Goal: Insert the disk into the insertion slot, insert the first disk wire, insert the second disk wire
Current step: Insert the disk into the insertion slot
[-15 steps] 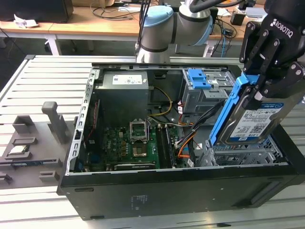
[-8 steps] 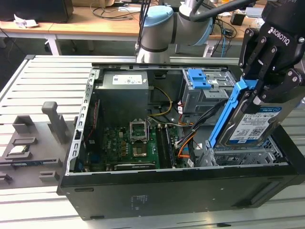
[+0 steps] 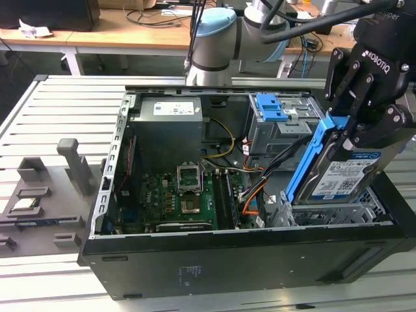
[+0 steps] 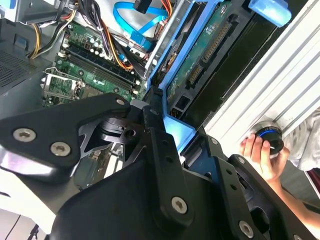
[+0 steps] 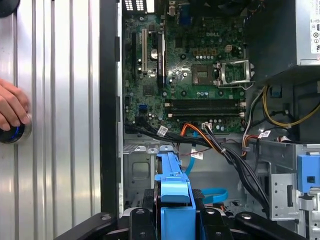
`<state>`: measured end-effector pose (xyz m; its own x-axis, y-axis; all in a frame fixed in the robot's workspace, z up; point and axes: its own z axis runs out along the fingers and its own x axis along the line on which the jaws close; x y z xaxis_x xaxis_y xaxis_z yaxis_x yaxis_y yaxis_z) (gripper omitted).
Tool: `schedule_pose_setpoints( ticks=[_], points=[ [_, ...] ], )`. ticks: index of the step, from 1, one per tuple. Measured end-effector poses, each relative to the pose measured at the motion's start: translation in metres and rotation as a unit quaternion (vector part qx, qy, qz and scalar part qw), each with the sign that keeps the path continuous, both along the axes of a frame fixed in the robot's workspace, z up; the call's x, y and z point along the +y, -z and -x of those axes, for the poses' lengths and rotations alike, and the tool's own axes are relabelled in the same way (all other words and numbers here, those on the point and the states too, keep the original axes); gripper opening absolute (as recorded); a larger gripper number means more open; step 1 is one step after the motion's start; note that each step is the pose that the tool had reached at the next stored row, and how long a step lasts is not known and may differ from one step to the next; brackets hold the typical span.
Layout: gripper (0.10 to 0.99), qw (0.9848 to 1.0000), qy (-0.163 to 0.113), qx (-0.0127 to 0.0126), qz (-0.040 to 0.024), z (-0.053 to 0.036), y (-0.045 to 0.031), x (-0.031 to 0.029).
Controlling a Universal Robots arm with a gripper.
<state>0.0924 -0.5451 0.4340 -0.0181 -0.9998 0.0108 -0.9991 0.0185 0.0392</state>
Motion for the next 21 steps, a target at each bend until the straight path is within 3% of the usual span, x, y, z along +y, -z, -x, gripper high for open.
schedule_pose_setpoints(
  ticks=[16,21],
  points=[
    [0.369,1.0,0.0,0.0,0.0,0.0,0.0263,0.0],
    [0.38,1.0,0.0,0.0,0.0002,0.0,0.0275,0.0]
  ],
)
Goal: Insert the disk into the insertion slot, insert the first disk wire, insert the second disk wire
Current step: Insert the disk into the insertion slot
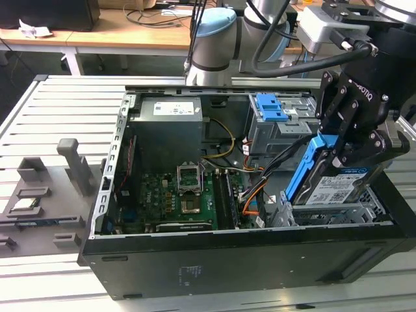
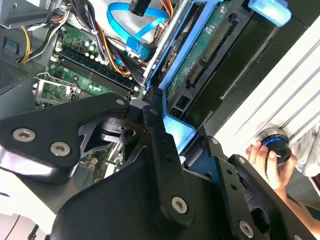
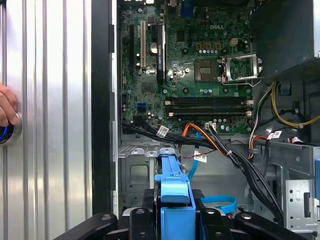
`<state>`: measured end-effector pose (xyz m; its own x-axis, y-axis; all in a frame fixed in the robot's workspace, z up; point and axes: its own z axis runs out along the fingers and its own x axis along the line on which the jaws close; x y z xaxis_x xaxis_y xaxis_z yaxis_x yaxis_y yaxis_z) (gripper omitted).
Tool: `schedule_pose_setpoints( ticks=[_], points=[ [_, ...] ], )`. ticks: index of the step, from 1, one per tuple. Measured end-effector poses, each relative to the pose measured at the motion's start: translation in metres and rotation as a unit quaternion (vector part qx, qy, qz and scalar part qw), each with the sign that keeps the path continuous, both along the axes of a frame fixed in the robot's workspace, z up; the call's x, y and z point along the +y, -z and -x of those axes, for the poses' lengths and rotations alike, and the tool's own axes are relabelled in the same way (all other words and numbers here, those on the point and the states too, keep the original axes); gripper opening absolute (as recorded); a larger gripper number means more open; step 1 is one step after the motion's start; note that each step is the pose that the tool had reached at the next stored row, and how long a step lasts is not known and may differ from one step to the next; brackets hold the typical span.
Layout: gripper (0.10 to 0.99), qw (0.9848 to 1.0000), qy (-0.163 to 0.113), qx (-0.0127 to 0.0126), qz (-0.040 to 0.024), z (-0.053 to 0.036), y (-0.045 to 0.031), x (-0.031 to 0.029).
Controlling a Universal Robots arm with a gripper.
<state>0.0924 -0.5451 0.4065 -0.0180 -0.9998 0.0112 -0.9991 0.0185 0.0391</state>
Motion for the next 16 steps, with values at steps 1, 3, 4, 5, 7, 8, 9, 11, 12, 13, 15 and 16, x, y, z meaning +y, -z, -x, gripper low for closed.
schedule_pose_setpoints(
  ticks=[1,3,4,5,7,8,9,11,12,13,15,16],
  points=[
    [0.38,1.0,0.0,0.0,0.0,0.0,0.0,0.0],
    [0.443,1.0,0.0,0.0,-0.0001,0.0001,0.0002,0.0],
    [0.443,1.0,0.0,0.0,0.0,0.0,0.0001,0.0],
    [0.443,1.0,0.0,0.0,-0.0001,0.0,0.0001,0.0],
    [0.427,1.0,0.0,0.0,0.0,0.0,0.0001,0.0],
    [0.361,1.0,0.0,0.0,0.0,0.0,0.0001,0.0],
    [0.298,1.0,0.0,0.0,0.0,0.0,0.0001,0.0],
    [0.18,1.0,0.0,0.0,0.0001,0.0,0.0002,0.0],
    [0.118,1.0,0.0,0.0,0.0001,0.0,0.0002,0.0],
    [0.106,1.0,0.0,0.0,0.0001,0.0,0.0002,0.0],
    [0.106,1.0,0.0,0.0,0.0001,0.0,0.0002,0.0],
    [0.106,1.0,0.0,0.0,0.0001,0.0,0.0002,0.0]
  ],
)
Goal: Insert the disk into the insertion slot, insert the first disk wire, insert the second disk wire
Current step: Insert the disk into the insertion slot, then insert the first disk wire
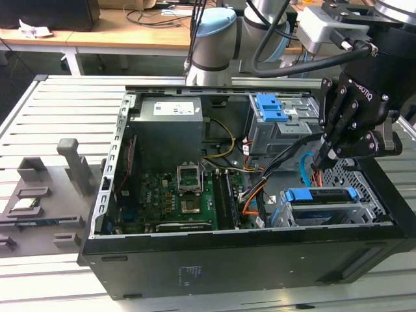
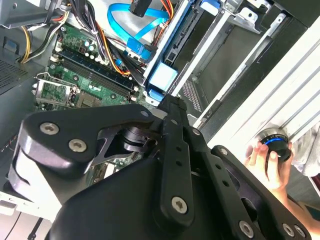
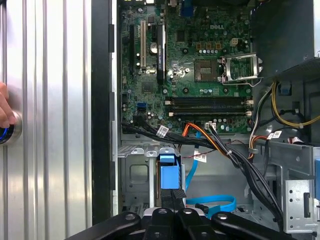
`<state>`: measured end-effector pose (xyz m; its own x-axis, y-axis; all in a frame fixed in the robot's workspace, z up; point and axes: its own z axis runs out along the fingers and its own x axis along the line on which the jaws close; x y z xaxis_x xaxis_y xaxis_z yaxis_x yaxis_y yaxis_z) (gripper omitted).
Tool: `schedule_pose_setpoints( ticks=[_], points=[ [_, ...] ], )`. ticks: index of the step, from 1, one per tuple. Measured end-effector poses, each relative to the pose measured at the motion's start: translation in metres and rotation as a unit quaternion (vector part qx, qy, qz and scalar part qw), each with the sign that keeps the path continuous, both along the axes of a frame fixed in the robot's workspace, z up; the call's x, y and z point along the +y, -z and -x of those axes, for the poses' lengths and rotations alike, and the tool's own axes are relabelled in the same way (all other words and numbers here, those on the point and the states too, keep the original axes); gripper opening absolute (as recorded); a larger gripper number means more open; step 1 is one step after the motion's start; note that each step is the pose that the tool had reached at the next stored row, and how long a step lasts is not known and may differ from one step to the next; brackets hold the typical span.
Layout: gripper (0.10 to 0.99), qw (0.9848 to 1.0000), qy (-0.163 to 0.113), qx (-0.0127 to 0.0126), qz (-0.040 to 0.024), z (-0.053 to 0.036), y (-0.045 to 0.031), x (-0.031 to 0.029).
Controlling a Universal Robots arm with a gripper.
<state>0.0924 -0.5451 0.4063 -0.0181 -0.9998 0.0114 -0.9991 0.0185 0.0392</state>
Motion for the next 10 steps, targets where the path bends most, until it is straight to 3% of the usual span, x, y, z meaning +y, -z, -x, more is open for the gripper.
schedule_pose_setpoints(
  ticks=[10],
  points=[
    [0.106,1.0,0.0,0.0,0.0002,0.0,0.0001,0.0]
  ],
)
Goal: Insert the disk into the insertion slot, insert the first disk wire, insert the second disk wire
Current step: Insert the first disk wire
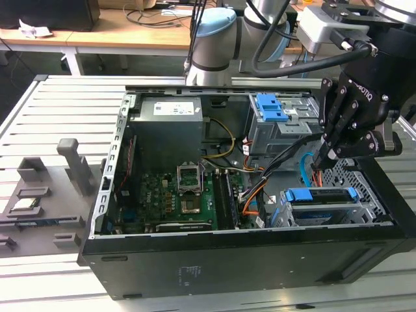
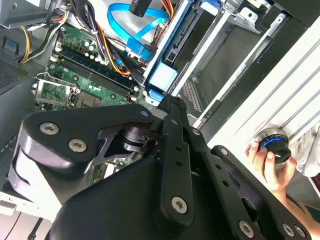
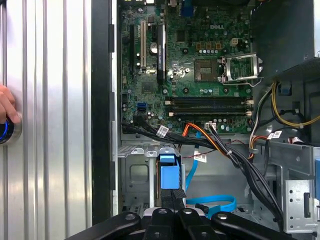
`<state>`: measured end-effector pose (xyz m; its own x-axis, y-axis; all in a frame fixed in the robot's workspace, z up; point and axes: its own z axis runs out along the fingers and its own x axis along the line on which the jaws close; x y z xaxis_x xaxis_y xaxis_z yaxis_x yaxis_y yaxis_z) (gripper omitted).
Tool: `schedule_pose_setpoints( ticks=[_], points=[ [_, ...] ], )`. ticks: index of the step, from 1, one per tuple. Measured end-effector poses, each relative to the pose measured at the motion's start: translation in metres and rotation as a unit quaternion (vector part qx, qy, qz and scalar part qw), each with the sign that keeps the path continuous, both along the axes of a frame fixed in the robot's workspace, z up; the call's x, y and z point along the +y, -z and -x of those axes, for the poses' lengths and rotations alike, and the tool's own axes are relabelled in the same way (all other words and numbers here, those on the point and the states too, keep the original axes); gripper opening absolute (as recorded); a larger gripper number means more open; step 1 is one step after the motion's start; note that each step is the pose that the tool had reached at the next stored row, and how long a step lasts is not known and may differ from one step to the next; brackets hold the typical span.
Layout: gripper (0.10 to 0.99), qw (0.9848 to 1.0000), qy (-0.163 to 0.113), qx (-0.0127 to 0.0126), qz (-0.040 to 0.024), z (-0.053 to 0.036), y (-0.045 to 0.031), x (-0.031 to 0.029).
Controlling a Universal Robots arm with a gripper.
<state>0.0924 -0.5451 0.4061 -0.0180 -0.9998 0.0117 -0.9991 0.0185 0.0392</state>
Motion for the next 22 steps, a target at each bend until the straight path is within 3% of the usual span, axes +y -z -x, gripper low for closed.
schedule_pose_setpoints(
  ticks=[3,7,11,13,18,22],
  points=[
    [0.106,1.0,0.0,0.0,-0.0001,-0.0026,0.0002,0.0009],
    [0.106,1.0,0.0,0.0,0.0023,-0.0122,0.0,0.0088],
    [0.106,1.0,0.0,0.0001,0.0042,-0.0203,0.0004,0.0243],
    [0.106,1.0,0.0,0.0003,0.0044,-0.0226,0.0018,0.0358],
    [0.106,1.0,0.0,0.0006,0.0043,-0.0231,0.0081,0.0373],
    [0.106,1.0,0.0,0.0006,0.0046,-0.0292,0.0135,0.0394]
  ],
)
